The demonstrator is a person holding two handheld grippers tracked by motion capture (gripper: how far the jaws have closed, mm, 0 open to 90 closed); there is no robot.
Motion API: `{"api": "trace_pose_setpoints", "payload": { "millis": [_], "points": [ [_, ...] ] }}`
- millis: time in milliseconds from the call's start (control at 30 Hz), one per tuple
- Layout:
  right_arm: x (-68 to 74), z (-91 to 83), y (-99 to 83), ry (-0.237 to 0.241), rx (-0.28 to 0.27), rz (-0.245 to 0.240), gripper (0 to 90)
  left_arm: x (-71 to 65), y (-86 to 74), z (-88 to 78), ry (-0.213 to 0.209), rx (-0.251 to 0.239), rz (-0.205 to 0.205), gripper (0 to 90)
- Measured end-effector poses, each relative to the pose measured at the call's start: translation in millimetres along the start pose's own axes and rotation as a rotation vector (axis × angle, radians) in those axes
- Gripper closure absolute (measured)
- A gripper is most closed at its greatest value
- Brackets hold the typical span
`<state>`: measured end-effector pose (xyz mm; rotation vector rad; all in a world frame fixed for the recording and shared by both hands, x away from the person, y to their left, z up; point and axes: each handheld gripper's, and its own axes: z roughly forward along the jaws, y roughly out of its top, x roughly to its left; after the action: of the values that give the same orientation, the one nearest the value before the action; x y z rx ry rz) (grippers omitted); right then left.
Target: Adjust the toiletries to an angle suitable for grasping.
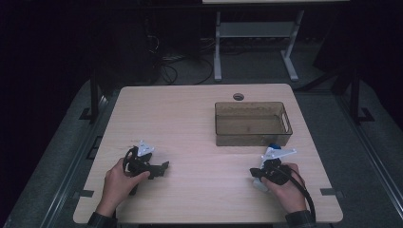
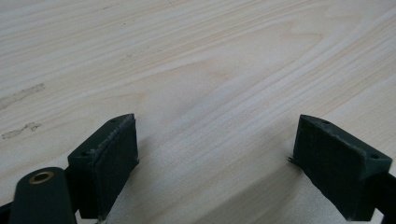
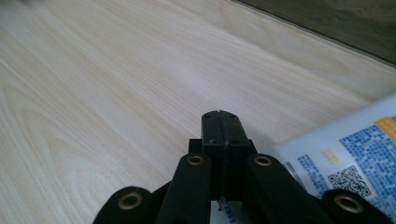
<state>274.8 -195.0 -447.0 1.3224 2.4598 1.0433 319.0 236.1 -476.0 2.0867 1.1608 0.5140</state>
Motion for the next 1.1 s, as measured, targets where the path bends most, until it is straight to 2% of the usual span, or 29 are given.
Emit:
{"api": "trace_pose_setpoints", "payload": {
  "millis": [333, 1100],
  "points": [
    [-1.8, -6.7, -7.6, -0.005, -0.004, 0.015, 90.0, 0.0, 0.0, 0.0, 0.000, 0.000, 0.000, 12.8],
    [-12.8, -26.1, -26.2, -0.048, -0.002, 0.039, 90.0, 0.0, 0.0, 0.0, 0.000, 0.000, 0.000, 12.8]
  ]
}}
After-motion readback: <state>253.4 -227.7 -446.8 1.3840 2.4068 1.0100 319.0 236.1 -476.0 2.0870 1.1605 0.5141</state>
